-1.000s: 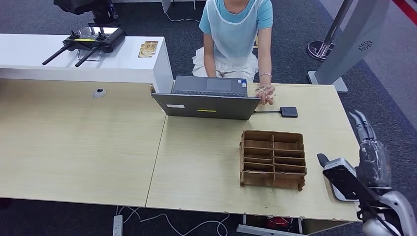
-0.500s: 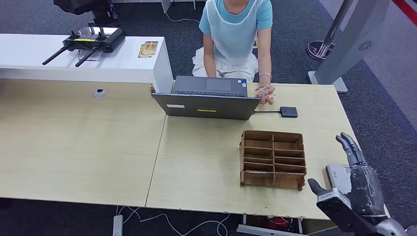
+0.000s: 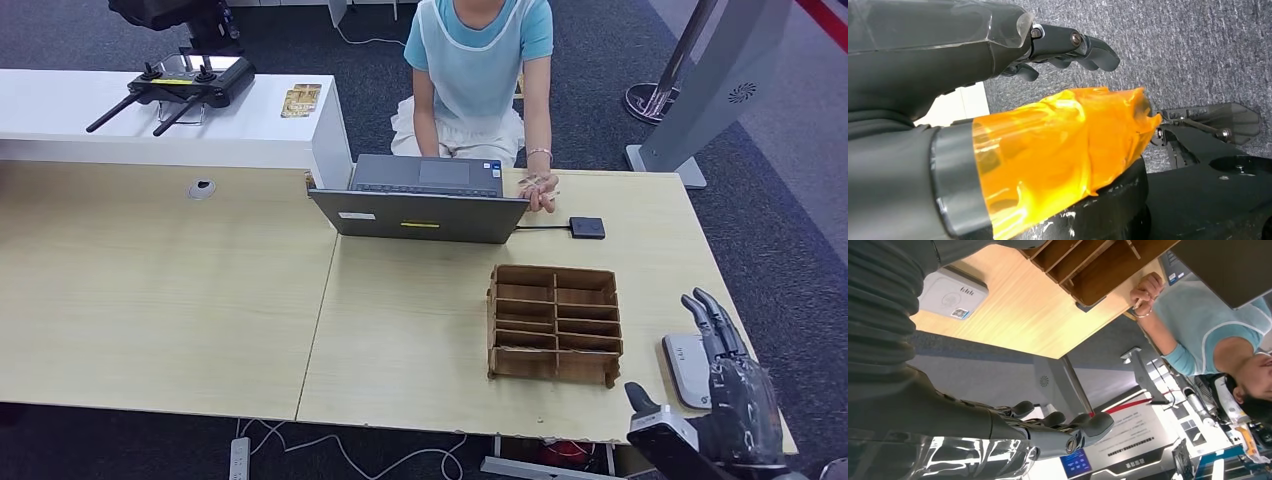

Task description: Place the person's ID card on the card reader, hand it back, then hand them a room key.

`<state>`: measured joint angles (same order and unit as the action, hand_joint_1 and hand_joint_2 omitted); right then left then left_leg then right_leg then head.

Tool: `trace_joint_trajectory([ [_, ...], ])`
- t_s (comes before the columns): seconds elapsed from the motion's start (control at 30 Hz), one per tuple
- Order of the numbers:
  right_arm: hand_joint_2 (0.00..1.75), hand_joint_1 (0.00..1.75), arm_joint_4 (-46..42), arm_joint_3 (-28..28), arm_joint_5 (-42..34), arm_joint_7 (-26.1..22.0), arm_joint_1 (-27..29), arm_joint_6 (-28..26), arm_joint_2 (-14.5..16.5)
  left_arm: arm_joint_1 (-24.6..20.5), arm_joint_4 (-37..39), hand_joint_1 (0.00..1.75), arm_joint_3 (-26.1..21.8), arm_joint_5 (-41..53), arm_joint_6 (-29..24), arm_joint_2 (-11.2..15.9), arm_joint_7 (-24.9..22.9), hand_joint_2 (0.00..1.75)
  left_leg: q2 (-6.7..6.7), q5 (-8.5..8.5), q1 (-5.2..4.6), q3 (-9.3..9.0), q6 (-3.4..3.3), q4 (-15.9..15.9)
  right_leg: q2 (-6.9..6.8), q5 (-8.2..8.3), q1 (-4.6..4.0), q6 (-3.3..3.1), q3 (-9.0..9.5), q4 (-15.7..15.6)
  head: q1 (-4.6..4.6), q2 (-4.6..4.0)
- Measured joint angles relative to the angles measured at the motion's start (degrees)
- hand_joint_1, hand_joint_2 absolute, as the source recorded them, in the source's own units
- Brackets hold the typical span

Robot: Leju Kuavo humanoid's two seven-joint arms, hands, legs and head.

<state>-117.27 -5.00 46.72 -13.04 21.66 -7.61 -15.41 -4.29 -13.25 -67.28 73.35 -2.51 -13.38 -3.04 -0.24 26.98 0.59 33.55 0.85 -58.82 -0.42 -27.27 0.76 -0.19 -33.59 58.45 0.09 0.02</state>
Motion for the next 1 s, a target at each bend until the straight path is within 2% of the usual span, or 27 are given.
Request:
trace_joint_trajectory([
  [0.77, 1.75, 0.0, -0.4, 2.93, 1.69, 1.11, -0.76, -0.51, 1.4, -0.02, -0.02, 0.0, 0.0, 0.23, 0.19, -0.22, -0.06, 0.0, 0.0, 0.0, 0.0, 0.01, 0.0, 0.0, 0.0, 0.0, 0.0, 0.0, 0.01, 0.0, -0.01, 0.0],
  [1.0, 1.75, 0.0, 1.67, 5.62, 7.3, 4.25, -4.64, -0.34, 1.43, -0.08, -0.02, 0.0, -0.16, -0.25, 0.22, -0.22, -0.24, 0.0, 0.09, -0.01, 0.0, 0.0, 0.0, 0.01, 0.08, 0.02, 0.0, -0.02, 0.02, 0.01, -0.01, 0.0],
])
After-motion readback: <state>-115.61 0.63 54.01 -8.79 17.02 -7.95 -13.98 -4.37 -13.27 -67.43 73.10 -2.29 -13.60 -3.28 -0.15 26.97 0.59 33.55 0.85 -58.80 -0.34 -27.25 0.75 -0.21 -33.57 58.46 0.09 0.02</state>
